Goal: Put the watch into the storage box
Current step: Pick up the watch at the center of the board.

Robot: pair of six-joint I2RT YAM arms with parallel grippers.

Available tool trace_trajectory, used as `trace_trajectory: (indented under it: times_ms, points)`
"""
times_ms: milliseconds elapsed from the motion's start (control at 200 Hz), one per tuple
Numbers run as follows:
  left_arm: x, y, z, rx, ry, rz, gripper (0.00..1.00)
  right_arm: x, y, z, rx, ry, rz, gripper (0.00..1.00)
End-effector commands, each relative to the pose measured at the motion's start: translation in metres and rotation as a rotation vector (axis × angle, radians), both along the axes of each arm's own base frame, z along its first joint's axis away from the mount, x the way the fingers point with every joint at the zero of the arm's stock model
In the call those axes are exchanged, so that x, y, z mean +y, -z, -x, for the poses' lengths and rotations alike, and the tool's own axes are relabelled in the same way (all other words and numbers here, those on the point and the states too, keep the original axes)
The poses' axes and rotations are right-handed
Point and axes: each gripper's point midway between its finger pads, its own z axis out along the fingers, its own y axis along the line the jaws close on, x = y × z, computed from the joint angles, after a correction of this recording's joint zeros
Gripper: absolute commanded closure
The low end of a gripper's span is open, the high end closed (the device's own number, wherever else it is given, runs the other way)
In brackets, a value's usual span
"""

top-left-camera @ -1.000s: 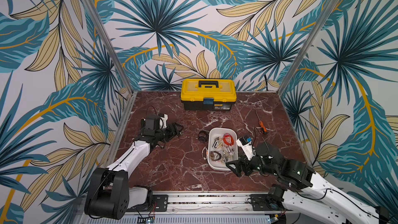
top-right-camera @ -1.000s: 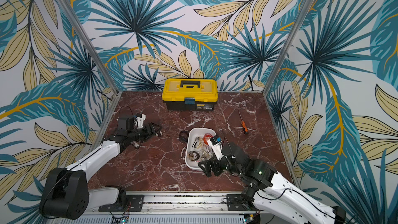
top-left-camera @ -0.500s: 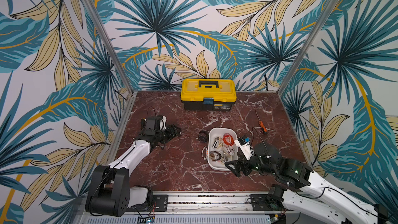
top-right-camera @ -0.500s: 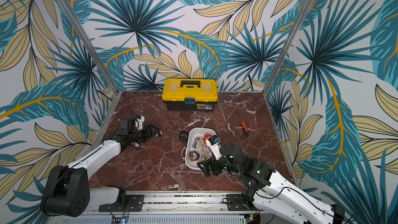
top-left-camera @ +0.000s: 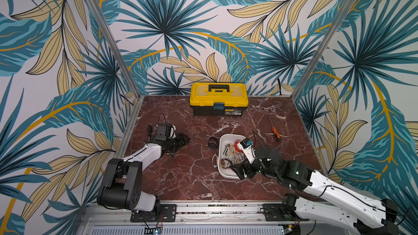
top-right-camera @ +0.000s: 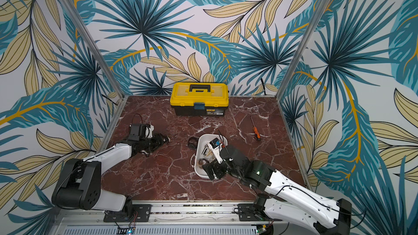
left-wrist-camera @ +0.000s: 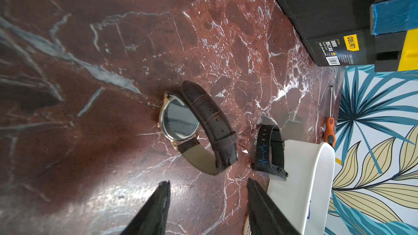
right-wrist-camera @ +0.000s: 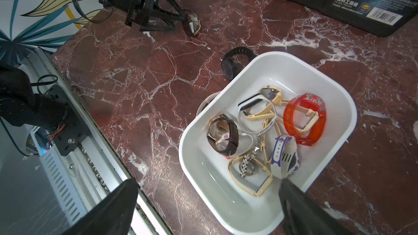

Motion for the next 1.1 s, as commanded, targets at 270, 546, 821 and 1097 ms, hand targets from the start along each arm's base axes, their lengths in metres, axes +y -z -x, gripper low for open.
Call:
trace_trajectory:
  times_ms: [270,546,821,1097]
  points:
    - [-0.002,-0.022,-0.034,-0.124,-0.019,0.031,0.49,0.029,-0.003,-0.021,-0.043,-0.026,0.005,0.0]
    - [-0.002,-0.009,-0.04,-0.105,-0.021,0.028,0.63,0.038,-0.001,-0.024,-0.045,-0.05,0.009,0.0]
    - [-0.004,-0.012,-0.042,-0.124,-0.011,0.025,0.78,0.047,-0.008,-0.034,-0.098,-0.044,-0.024,0.0]
    - [-0.007,-0.013,-0.036,-0.107,0.044,-0.052,0.92,0.05,-0.006,-0.039,-0.096,-0.033,-0.016,0.0]
